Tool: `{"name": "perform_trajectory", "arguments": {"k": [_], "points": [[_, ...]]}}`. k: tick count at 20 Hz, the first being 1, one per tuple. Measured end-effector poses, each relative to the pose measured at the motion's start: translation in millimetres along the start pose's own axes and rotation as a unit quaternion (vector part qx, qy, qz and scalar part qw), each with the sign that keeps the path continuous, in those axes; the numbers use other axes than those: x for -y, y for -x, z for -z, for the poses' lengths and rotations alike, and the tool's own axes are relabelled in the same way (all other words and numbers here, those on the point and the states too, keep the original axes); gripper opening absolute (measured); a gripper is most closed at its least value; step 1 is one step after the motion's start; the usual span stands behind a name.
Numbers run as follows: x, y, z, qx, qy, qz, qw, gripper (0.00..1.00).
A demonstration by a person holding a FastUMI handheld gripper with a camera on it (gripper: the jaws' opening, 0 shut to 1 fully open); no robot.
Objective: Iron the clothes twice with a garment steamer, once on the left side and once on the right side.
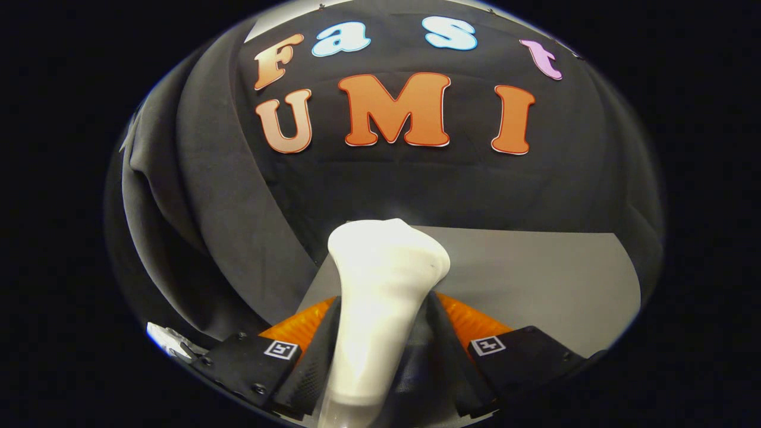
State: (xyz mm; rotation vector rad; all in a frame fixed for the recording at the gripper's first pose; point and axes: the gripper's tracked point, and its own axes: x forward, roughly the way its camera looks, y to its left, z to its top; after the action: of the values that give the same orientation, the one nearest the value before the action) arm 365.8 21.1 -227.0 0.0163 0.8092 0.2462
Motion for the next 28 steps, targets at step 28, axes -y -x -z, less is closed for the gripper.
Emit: {"name": "perform_trajectory", "arguments": {"k": [28], "points": [[-7.4, 147.1, -27.0, 0.245, 0.021, 0.046, 0.968, 0.66]]}}
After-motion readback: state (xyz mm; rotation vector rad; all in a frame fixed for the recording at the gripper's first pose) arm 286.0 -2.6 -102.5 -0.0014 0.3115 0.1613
